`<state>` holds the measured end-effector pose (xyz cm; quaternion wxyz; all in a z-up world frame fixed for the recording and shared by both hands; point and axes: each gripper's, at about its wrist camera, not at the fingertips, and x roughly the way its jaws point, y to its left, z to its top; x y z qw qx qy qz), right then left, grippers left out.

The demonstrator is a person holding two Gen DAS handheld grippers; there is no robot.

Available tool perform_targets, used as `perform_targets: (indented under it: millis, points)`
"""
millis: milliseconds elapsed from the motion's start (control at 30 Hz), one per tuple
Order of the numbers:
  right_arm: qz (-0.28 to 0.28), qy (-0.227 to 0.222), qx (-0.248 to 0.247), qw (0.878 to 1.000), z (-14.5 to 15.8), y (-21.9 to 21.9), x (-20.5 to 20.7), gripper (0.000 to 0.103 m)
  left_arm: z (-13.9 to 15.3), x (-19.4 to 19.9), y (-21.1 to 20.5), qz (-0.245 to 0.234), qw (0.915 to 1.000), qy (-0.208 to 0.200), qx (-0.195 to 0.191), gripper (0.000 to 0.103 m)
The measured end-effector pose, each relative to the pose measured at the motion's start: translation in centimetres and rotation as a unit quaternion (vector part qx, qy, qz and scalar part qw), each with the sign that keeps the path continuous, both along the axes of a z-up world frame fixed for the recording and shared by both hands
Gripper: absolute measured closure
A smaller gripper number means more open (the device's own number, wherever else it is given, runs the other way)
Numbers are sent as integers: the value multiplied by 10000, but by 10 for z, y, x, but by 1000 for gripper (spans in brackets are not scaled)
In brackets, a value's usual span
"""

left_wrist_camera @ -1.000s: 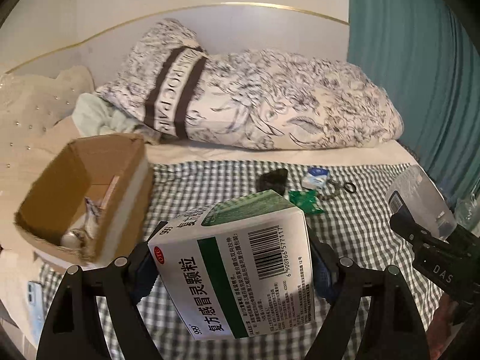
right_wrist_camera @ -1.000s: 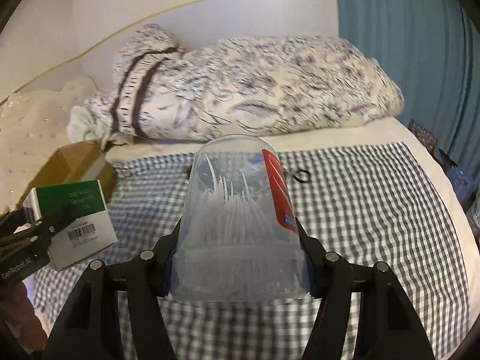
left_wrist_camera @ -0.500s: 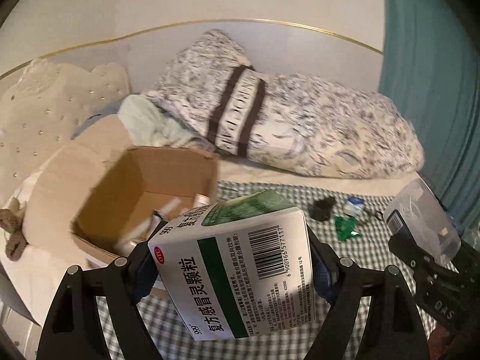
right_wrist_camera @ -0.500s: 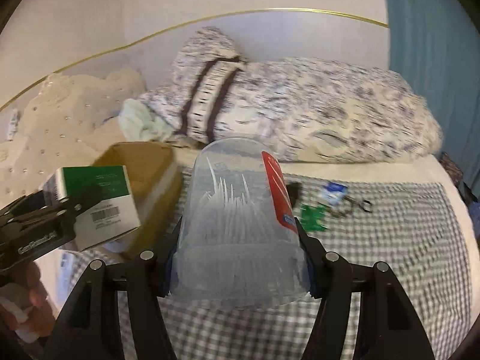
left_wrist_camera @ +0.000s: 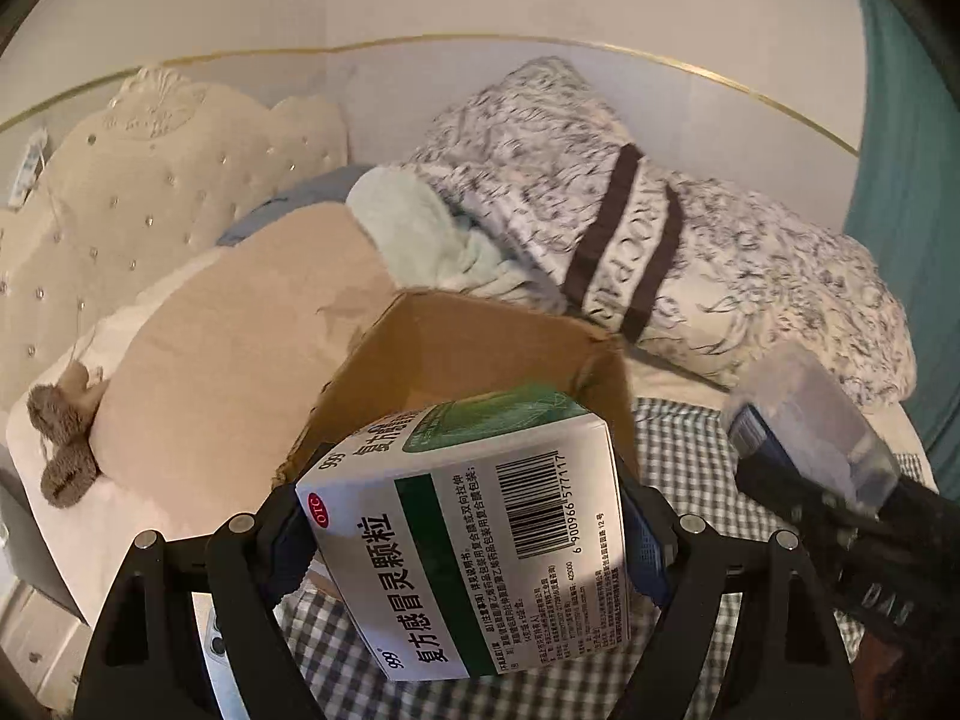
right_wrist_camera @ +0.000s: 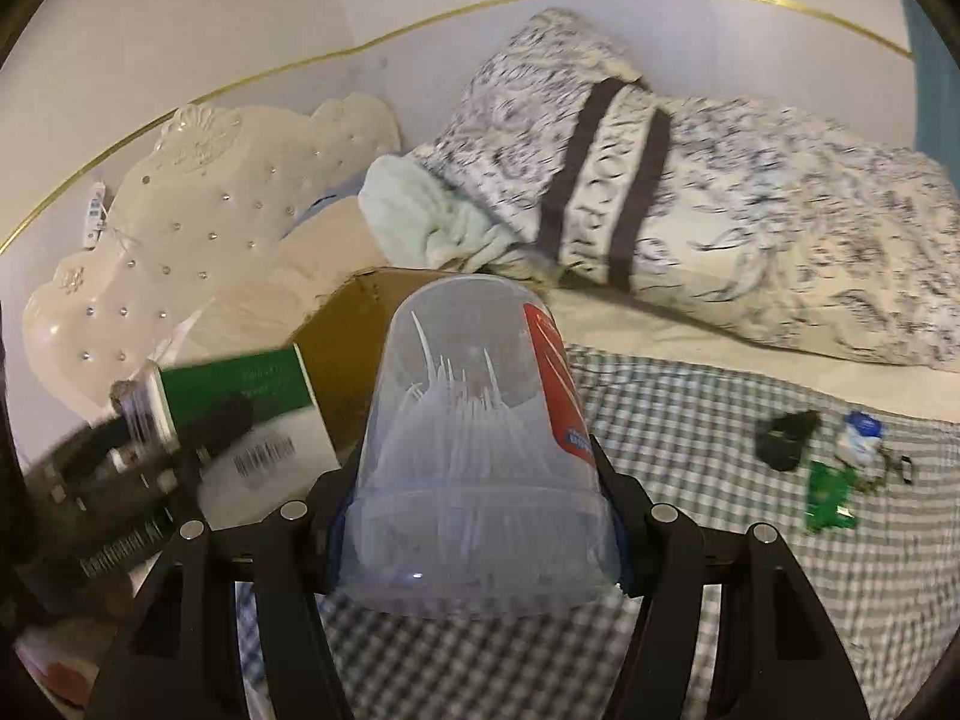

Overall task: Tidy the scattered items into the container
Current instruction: 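Carry the green medicine box with the left tool while the right tool carries the toothpick jar to the box, then release the medicine box into the box while the right tool drops the toothpick jar inside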

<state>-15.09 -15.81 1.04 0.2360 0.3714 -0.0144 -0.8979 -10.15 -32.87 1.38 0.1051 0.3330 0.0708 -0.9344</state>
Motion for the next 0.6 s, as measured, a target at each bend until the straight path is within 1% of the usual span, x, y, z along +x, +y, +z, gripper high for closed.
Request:
perform_targets:
  millis: [167, 367, 500, 533, 567, 600]
  points:
    - [83, -222, 29, 9997, -22, -32, -37, 40, -20, -9, -16, 32, 9999, -57, 149, 19]
    - [101, -478, -55, 9988, -41, -52, -71, 40, -23, -10, -18, -41, 9999, 19, 94, 19]
    - [208, -524, -136, 9983, -45, -59, -83, 40, -25, -15, -16, -22, 10000, 2, 58, 18]
    - [222, -558, -171, 9981, -45, -60, -86, 36, -25, -17, -16, -33, 10000, -22, 77, 15]
    - [212, -583, -195, 9979, -44, -60, -88, 29, -25, -19, -15, -37, 9999, -60, 117, 11]
    - [173, -570, -239, 9979, -41, -58, -89, 25, -25, -20, -15, -20, 9998, -85, 165, 1]
